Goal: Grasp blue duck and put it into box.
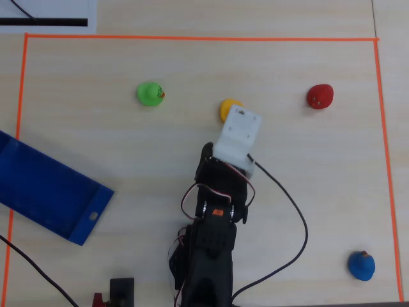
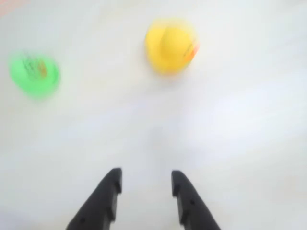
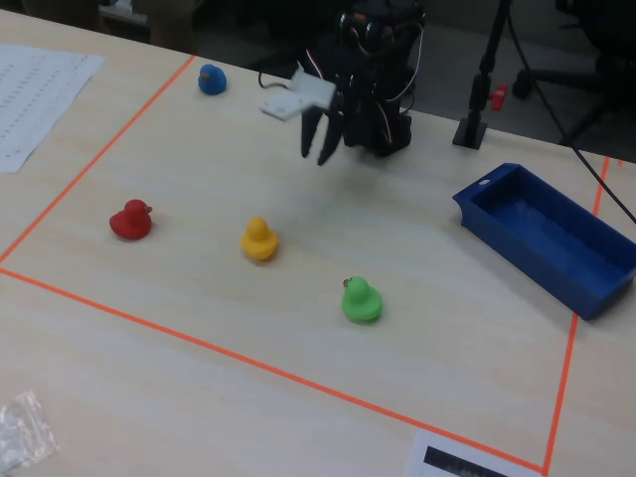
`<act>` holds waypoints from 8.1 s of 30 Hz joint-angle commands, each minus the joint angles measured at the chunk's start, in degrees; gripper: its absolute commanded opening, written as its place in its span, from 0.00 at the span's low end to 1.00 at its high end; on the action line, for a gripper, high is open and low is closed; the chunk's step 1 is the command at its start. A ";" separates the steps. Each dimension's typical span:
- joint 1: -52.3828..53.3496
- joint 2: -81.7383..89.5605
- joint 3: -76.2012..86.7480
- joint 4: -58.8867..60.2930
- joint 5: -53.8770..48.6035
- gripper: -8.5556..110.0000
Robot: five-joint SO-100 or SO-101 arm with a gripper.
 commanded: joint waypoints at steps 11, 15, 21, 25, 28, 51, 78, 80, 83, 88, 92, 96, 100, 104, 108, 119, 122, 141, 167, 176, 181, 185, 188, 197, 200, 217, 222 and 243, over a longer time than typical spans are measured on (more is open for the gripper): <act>36.21 -31.99 -49.83 2.29 1.41 0.21; 47.46 -34.98 -50.10 0.00 2.37 0.22; 62.58 -40.61 -51.24 -6.06 2.46 0.32; 70.22 -45.44 -50.71 -13.80 1.85 0.34; 74.79 -48.87 -50.63 -20.13 2.64 0.35; 87.54 -67.76 -44.56 -47.64 -0.79 0.39; 93.34 -76.03 -18.54 -74.36 -12.83 0.38; 92.99 -75.06 -16.17 -75.50 -13.10 0.38; 92.64 -73.48 -12.39 -76.64 -13.97 0.38; 91.49 -70.75 -6.24 -79.37 -14.50 0.38; 90.09 -68.73 -3.34 -80.24 -14.06 0.38; 89.12 -67.24 -0.18 -80.86 -14.41 0.38; 88.59 -65.57 4.31 -84.20 -15.64 0.38; 87.54 -63.19 5.45 -84.11 -15.29 0.39; 87.10 -62.23 6.42 -83.41 -15.21 0.38; 85.87 -61.44 8.53 -83.23 -14.68 0.07; 85.69 -61.44 8.35 -82.44 -14.77 0.07; 68.12 -37.27 -8.00 -46.67 7.47 0.07; -59.59 -42.28 -50.10 19.07 50.80 0.07; -76.82 -60.56 -66.97 18.46 48.16 0.07; -79.28 -70.14 -71.81 12.30 47.99 0.07; -79.01 -74.79 -71.02 5.36 49.04 0.07; -77.52 -77.08 -70.14 0.26 49.22 0.12; -75.15 -80.77 -66.62 -1.41 46.32 0.45; -72.16 -76.38 -61.61 -2.81 46.32 0.29; -34.19 5.36 7.56 -13.71 23.12 0.07; -30.41 19.07 20.04 -11.51 19.51 0.07; -21.36 29.27 37.00 11.69 6.06 0.07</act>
